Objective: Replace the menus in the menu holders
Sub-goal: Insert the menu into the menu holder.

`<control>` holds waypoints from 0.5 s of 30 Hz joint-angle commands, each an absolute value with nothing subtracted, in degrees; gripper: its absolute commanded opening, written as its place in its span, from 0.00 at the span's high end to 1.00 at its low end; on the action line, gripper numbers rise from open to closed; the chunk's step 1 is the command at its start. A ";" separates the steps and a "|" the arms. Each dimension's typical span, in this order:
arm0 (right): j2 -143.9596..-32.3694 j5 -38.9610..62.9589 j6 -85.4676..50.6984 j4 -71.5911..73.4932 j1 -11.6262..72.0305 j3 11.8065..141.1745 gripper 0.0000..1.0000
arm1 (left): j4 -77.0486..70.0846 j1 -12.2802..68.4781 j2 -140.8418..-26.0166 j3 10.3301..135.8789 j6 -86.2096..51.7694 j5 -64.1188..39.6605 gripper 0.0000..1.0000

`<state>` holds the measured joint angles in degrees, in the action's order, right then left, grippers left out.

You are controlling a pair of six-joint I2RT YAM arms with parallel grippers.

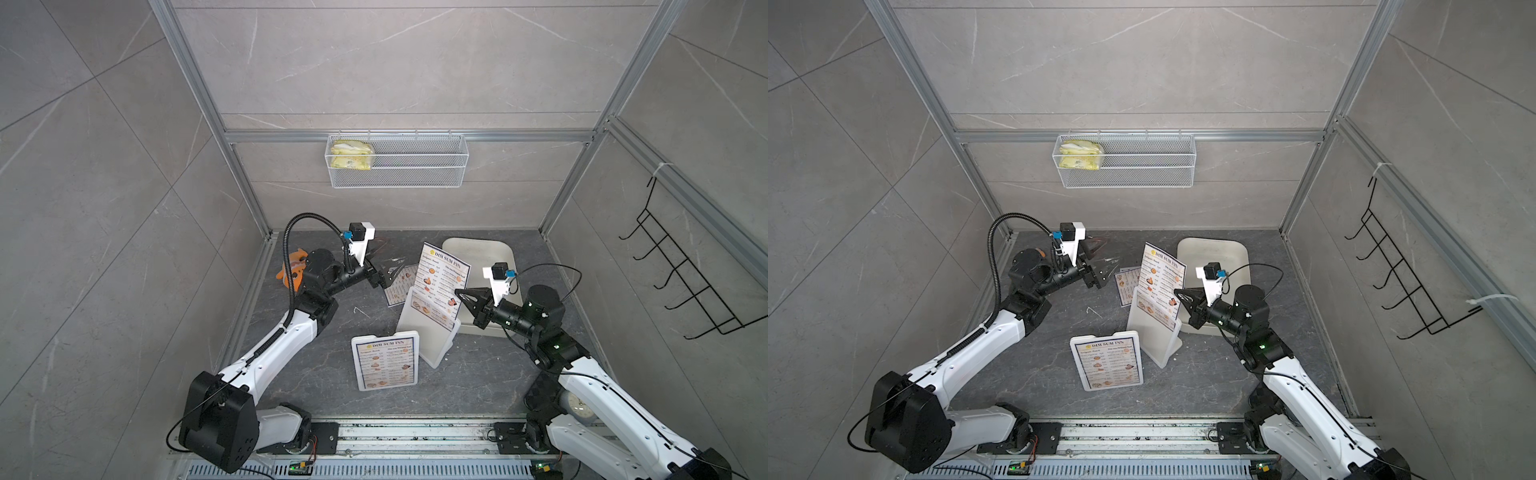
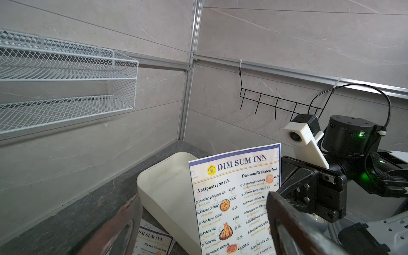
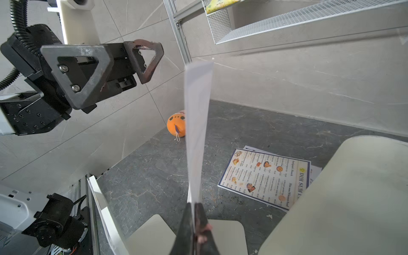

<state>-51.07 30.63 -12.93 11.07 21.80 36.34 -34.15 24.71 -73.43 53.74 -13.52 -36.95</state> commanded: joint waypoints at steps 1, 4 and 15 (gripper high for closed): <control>-49.72 29.94 -13.89 12.30 22.20 34.51 0.92 | -35.04 24.42 -71.32 53.57 -12.27 -36.21 0.10; -48.25 30.16 -14.15 12.73 22.37 33.32 0.90 | -35.12 24.43 -71.19 53.27 -12.25 -36.12 0.10; -42.22 31.18 -13.44 6.15 22.57 32.00 0.71 | -35.04 24.43 -70.82 52.75 -12.53 -35.99 0.10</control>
